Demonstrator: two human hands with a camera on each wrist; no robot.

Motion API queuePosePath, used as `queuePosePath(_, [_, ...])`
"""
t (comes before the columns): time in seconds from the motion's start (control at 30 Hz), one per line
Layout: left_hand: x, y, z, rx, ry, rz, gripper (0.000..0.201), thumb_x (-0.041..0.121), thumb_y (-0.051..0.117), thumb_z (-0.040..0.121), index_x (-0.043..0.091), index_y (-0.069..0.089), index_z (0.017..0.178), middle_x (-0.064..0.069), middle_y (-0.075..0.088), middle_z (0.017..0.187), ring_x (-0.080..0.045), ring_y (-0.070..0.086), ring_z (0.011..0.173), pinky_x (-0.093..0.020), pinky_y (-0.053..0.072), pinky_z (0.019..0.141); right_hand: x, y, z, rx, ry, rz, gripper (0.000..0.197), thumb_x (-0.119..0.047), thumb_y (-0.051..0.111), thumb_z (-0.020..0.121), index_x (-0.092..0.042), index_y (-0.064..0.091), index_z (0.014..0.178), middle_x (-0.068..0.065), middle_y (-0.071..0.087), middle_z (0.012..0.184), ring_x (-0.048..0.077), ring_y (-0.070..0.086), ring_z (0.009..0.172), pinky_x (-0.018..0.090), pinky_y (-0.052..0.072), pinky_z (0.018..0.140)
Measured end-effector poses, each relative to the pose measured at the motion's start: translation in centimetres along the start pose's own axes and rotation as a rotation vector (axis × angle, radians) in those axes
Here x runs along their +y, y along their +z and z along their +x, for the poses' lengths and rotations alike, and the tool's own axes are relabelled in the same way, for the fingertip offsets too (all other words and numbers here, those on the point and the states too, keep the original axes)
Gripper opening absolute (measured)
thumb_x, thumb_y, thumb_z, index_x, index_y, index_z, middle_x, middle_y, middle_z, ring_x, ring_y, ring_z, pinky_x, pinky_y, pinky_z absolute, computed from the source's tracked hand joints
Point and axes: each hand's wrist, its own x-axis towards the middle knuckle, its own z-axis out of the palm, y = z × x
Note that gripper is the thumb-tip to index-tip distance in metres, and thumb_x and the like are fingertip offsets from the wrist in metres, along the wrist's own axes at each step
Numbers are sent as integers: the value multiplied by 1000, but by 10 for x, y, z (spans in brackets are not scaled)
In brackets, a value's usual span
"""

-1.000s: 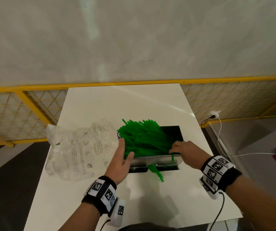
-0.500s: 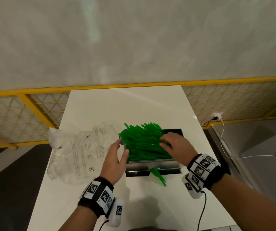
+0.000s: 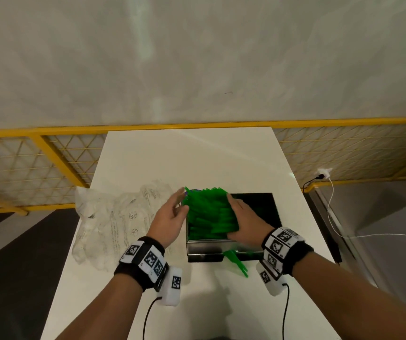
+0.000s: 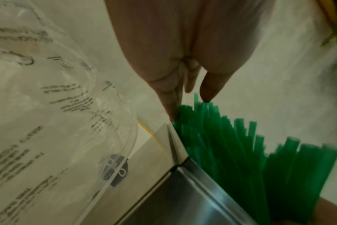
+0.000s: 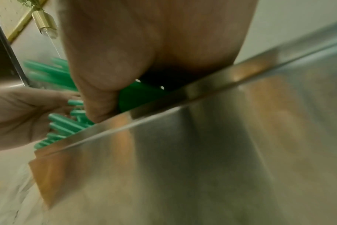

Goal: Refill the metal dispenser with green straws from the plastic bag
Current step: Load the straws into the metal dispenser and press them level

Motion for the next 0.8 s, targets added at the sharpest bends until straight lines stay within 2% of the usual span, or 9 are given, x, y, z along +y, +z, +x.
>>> queuePosePath(0.07, [-2, -3, 5, 53, -40, -58, 52, 12, 56, 92, 26, 38, 140, 9, 54, 124, -3, 61, 98, -19, 47, 92, 2, 0, 8, -9, 9, -61, 103, -35, 73, 75, -19, 5, 151, 7, 20, 148, 27, 21, 137, 42, 24, 116])
queuePosePath(0.17, [-4, -3, 15, -30, -78, 88, 46, 19, 58, 91, 21, 45, 136, 1, 55, 124, -17, 61, 101, -37, 49, 96, 5, -2, 15, -12, 15, -69, 101, -40, 76, 69, -26, 15, 149, 4, 25, 145, 25, 29, 134, 45, 30, 112])
queuePosePath(0.27, [-1, -1, 20, -77, -84, 77, 43, 14, 58, 91, 18, 47, 132, -4, 54, 116, -19, 61, 91, -30, 55, 79, 2, -4, 18, -14, 20, -135, 95, -41, 77, 69, -28, 22, 146, 1, 36, 139, 21, 38, 128, 46, 27, 110])
queuePosePath(0.33, [1, -2, 22, -97, -111, 17, 43, 11, 58, 90, 19, 47, 132, -5, 53, 108, -20, 63, 81, -25, 57, 65, 0, -7, 20, -17, 14, -178, 89, -37, 76, 69, -27, 29, 143, 1, 43, 135, 21, 42, 124, 42, 26, 109])
queuePosePath(0.37, [1, -3, 23, -112, -126, 1, 43, 10, 59, 90, 19, 49, 131, -6, 53, 105, -20, 64, 78, -25, 57, 62, -1, -9, 20, -18, 11, -189, 85, -35, 76, 68, -25, 33, 141, 1, 47, 133, 21, 44, 122, 40, 27, 108])
queuePosePath(0.5, [-3, -6, 28, -121, -142, -32, 31, 4, 60, 86, 18, 57, 114, -16, 50, 99, -25, 62, 74, -39, 60, 71, -6, -17, 19, -23, 3, -123, 68, -26, 78, 67, -17, 49, 127, 5, 56, 121, 24, 54, 109, 33, 40, 100])
queuePosePath(0.6, [-7, -7, 26, -75, -121, -85, 24, 0, 61, 85, 17, 63, 102, -22, 52, 103, -27, 62, 77, -42, 59, 75, -10, -21, 16, -29, -34, -115, 67, -25, 76, 66, -19, 48, 127, 4, 56, 119, 24, 58, 104, 38, 49, 92])
queuePosePath(0.7, [-11, -4, 21, 2, -166, -264, 20, -2, 62, 85, 15, 66, 95, -15, 61, 100, -26, 63, 79, -45, 56, 81, -14, -22, 14, -22, -80, -169, 67, -23, 74, 70, -19, 44, 131, 2, 51, 125, 25, 58, 103, 40, 50, 90])
queuePosePath(0.8, [-13, 1, 17, 60, -202, -375, 20, -1, 65, 83, 15, 66, 94, -5, 66, 86, -16, 66, 67, -36, 55, 70, -18, -21, 12, 6, -85, -277, 69, -24, 71, 74, -18, 39, 135, 3, 47, 129, 25, 55, 107, 41, 48, 90])
